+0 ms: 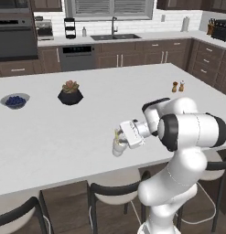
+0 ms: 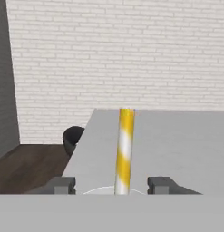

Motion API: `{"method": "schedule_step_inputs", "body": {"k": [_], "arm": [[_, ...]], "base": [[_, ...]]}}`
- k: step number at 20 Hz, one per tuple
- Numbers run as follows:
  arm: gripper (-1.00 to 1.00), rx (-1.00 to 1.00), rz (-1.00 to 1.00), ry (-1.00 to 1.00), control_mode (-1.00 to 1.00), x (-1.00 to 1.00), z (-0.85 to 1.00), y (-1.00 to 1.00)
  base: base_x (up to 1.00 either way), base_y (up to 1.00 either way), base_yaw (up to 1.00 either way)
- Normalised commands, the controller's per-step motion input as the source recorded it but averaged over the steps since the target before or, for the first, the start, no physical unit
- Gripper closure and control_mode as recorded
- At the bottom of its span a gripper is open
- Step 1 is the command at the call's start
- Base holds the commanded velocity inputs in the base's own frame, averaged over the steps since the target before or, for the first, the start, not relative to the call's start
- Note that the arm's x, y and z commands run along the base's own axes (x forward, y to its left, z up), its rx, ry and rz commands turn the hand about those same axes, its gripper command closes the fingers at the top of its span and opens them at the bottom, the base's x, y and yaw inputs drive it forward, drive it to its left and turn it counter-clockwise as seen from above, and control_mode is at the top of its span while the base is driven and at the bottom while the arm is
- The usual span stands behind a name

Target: Take a straw from the drawer in front and place it inside the glass cup on the dining counter.

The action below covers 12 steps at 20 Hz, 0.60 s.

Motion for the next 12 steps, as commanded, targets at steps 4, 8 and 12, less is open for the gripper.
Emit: {"method": "schedule_step_inputs", "body": {"k": [4, 8, 12], "arm": [[-1.0, 0.0, 0.0, -0.13, -1.0, 0.0, 0.12, 0.03], [-1.0, 0.0, 0.0, -0.14, -1.0, 0.0, 0.17, 0.03], [-1.0, -0.01, -0.01, -0.13, -1.0, -0.05, 0.3, 0.0]], "base": [[0.0, 0.0, 0.0], [0.0, 0.0, 0.0], [0.0, 0.0, 0.0]]}}
